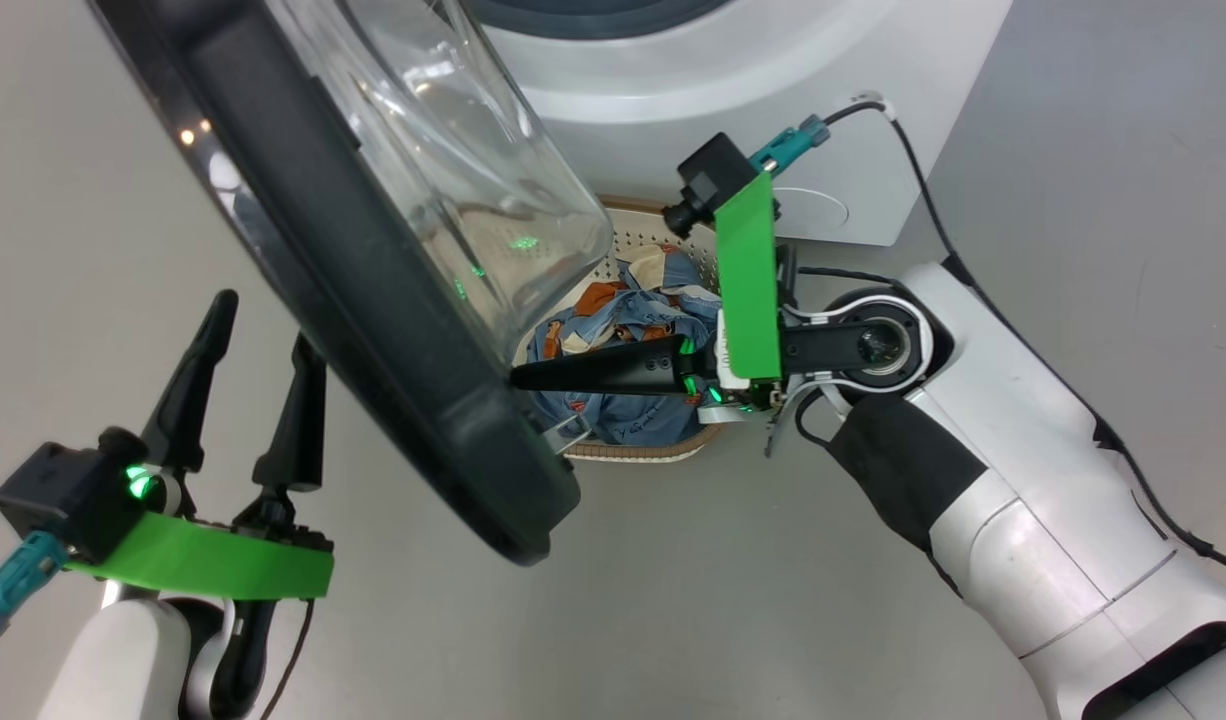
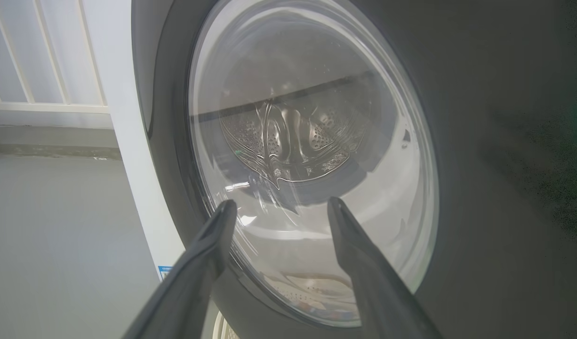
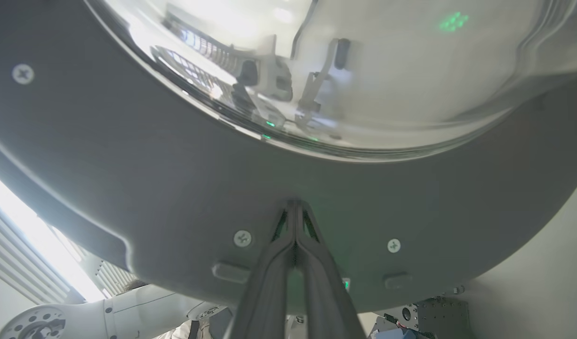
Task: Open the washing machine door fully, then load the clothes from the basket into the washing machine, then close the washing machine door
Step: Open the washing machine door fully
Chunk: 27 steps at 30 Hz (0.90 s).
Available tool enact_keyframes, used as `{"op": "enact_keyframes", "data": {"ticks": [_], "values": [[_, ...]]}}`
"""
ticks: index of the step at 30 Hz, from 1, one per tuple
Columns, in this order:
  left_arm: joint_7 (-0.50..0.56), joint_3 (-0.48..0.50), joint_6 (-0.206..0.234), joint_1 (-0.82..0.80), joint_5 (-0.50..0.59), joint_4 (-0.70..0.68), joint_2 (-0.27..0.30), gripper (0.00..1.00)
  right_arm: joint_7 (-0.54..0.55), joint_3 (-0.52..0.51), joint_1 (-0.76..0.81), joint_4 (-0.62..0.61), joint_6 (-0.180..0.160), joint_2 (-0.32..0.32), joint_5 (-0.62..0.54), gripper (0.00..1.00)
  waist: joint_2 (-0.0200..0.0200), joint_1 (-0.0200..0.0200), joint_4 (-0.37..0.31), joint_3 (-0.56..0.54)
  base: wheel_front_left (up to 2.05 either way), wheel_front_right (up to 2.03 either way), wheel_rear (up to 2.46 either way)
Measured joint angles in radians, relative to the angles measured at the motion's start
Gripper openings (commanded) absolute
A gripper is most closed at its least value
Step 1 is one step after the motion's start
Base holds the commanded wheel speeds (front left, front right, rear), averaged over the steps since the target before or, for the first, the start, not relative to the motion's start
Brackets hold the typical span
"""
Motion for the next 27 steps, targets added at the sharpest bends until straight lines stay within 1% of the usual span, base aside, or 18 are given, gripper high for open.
{"op": "enact_keyframes", "data": {"ticks": [4, 7, 9, 11, 15, 20, 27], "values": [[0.000, 0.008, 0.000, 0.000, 0.000, 0.003, 0.000, 1.00, -0.035, 0.064, -0.016, -0.003, 0.000, -0.002, 0.064, 0.00, 0.0000, 0.0000, -0.002, -0.001, 0.00, 0.00, 0.00], [0.000, 0.010, 0.000, 0.000, 0.000, 0.006, -0.001, 1.00, -0.061, 0.105, -0.029, -0.001, 0.000, -0.001, 0.087, 0.00, 0.0000, 0.0000, -0.003, -0.004, 0.00, 0.00, 0.00], [0.000, 0.011, 0.000, 0.000, 0.000, 0.007, -0.001, 1.00, -0.069, 0.111, -0.035, -0.001, 0.000, 0.001, 0.091, 0.00, 0.0000, 0.0000, -0.004, -0.005, 0.00, 0.00, 0.00], [0.000, 0.016, 0.000, 0.000, 0.000, 0.008, -0.001, 1.00, -0.084, 0.122, -0.044, 0.001, 0.000, -0.001, 0.121, 0.00, 0.0000, 0.0000, -0.007, -0.011, 0.00, 0.00, 0.00], [0.000, 0.024, 0.000, 0.012, 0.002, 0.010, -0.001, 1.00, -0.110, 0.142, -0.047, -0.002, 0.000, -0.015, 0.149, 0.00, 0.0000, 0.0000, -0.014, -0.027, 0.00, 0.00, 0.00], [0.000, 0.035, 0.000, 0.038, 0.009, 0.019, 0.000, 1.00, -0.157, 0.167, -0.035, -0.041, 0.000, -0.055, 0.207, 0.00, 0.0000, 0.0000, -0.025, -0.052, 0.00, 0.00, 0.00], [0.000, 0.036, 0.000, 0.062, 0.017, 0.029, 0.002, 1.00, -0.232, 0.205, 0.034, -0.124, 0.000, -0.136, 0.288, 0.00, 0.0000, 0.0000, -0.041, -0.091, 0.00, 0.00, 0.00]]}}
